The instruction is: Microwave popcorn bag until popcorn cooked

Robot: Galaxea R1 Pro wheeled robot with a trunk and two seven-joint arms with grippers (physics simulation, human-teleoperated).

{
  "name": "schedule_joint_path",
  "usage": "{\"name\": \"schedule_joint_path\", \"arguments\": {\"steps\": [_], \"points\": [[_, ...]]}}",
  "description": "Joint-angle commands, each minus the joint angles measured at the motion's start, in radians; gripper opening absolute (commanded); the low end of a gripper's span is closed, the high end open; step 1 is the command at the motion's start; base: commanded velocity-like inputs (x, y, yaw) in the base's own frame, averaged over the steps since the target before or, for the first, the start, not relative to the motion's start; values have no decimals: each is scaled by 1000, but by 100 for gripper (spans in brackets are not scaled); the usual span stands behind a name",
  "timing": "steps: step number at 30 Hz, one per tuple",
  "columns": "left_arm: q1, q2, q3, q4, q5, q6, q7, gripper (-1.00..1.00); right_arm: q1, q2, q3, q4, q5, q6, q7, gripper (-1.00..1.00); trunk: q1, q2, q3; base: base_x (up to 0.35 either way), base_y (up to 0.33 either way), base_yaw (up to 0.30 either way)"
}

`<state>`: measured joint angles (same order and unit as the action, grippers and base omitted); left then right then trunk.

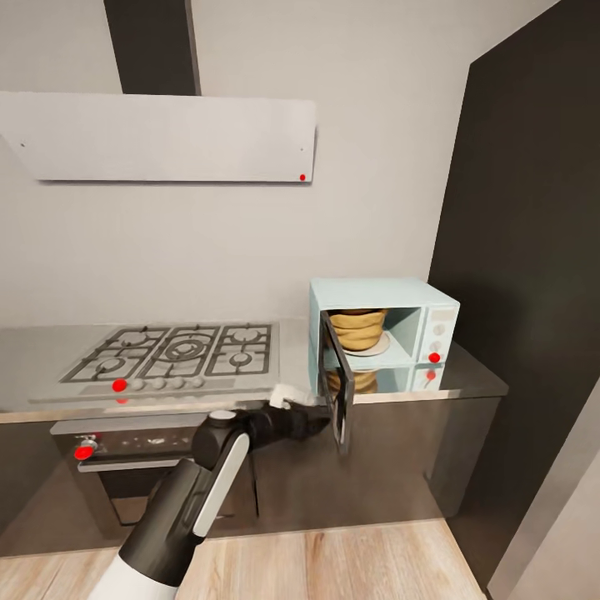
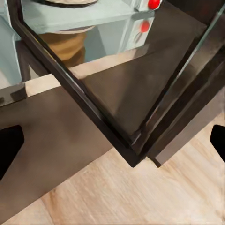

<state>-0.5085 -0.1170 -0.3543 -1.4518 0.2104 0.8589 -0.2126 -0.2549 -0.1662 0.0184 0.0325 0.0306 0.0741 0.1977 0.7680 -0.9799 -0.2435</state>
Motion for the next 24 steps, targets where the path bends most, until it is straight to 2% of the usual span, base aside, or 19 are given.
{"name": "schedule_joint_path", "arguments": {"steps": [1,4,11,13,24], "points": [[-1,4,4,0,-3,-49,-37,100,-1,-1,1,1,3,1,3,100,0,-1,-1,0,0,0],[-1,9,7,1,-4,-74,-51,100,-1,0,1,1,3,1,3,100,0,-1,-1,0,0,0],[-1,11,3,1,-11,-84,-50,100,-1,-1,1,1,3,-7,3,100,0,-1,-1,0,0,0],[4,11,-8,12,-4,-82,-39,100,2,8,4,1,8,-11,0,100,0,-1,-1,0,0,0],[5,14,-63,21,7,-92,-37,100,13,8,5,0,9,-23,1,100,0,-1,-1,28,-19,0]]}}
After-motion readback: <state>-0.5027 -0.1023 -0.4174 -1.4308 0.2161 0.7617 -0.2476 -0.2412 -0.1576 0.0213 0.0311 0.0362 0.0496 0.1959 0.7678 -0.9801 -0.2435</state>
